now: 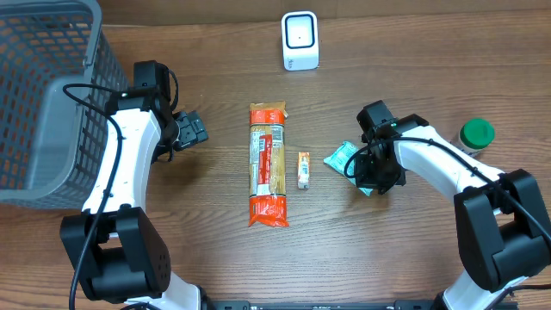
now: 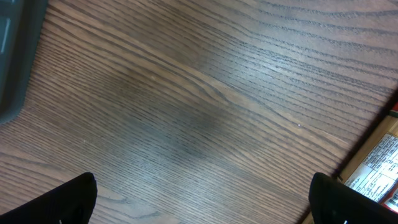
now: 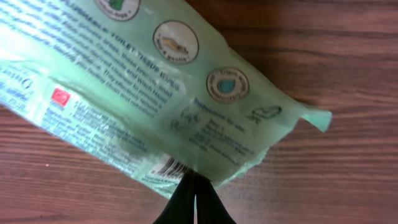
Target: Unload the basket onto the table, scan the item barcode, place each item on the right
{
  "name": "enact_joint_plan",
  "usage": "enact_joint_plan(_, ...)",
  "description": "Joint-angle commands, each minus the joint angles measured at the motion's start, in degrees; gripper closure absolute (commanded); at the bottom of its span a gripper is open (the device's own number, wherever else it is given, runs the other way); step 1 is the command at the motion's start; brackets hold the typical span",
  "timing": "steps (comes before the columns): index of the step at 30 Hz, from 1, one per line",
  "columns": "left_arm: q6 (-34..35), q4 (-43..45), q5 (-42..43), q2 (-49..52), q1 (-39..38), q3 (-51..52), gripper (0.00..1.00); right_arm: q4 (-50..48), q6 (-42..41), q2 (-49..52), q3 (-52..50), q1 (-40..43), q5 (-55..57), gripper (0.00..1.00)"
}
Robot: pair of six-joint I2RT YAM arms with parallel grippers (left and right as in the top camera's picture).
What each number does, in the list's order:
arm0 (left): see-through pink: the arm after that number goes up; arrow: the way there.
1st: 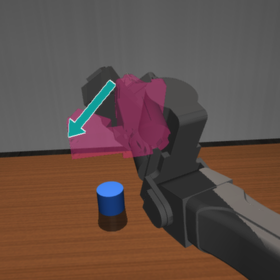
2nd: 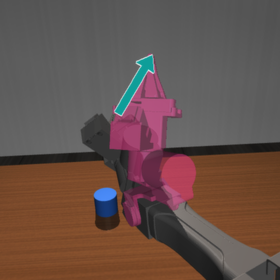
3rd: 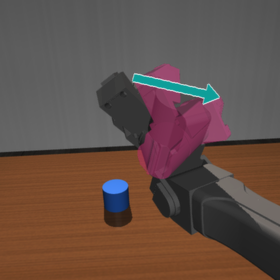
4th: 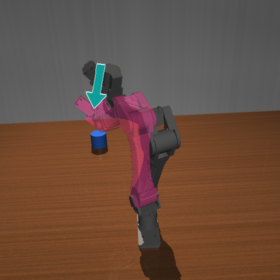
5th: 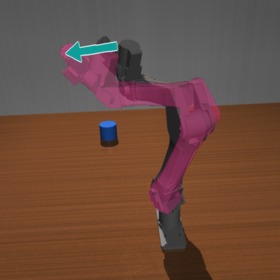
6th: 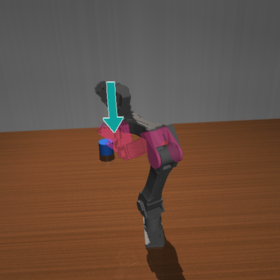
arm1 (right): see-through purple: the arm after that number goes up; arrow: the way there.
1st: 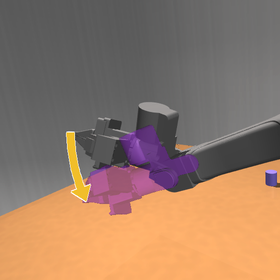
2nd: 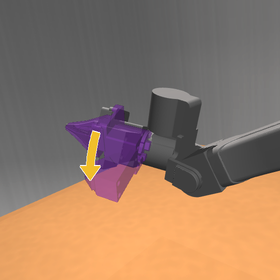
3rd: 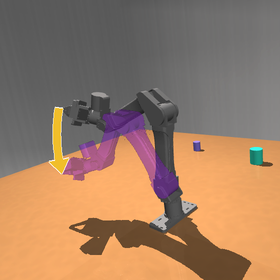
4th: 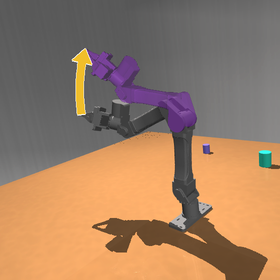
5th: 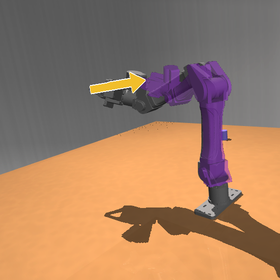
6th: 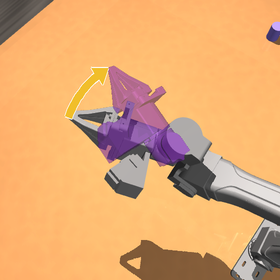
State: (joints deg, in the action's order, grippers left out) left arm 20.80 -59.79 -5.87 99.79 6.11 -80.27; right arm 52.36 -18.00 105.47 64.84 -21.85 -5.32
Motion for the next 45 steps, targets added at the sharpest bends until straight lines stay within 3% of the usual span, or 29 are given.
enact_joint_plan(1,-0.7,0.1,-0.5,-0.1,-0.1,-0.4,0.00,-1.8,-0.3,-1.2,-2.4,-0.3,-0.3,0.96)
enact_joint_plan(12,-0.7,0.1,-0.5,-0.1,-0.1,-0.4,0.00,-5.6,-1.7,-1.4,-5.9,-0.3,-1.3,0.96)
enact_joint_plan(23,-0.7,0.1,-0.5,-0.1,-0.1,-0.4,0.00,-0.2,2.4,-3.1,6.5,-0.2,0.0,0.95)
enact_joint_plan(25,-0.7,0.1,-0.5,-0.1,-0.1,-0.4,0.00,-2.7,2.4,-3.0,6.5,-0.2,1.8,0.86)
enact_joint_plan(34,-0.7,0.1,-0.5,-0.1,-0.1,-0.4,0.00,-14.9,1.6,-2.8,3.1,-0.3,4.1,0.88)
enact_joint_plan(45,-0.7,0.1,-0.5,-0.1,-0.1,-0.4,0.00,-20.7,0.2,-2.8,-4.3,-0.3,14.0,0.89)
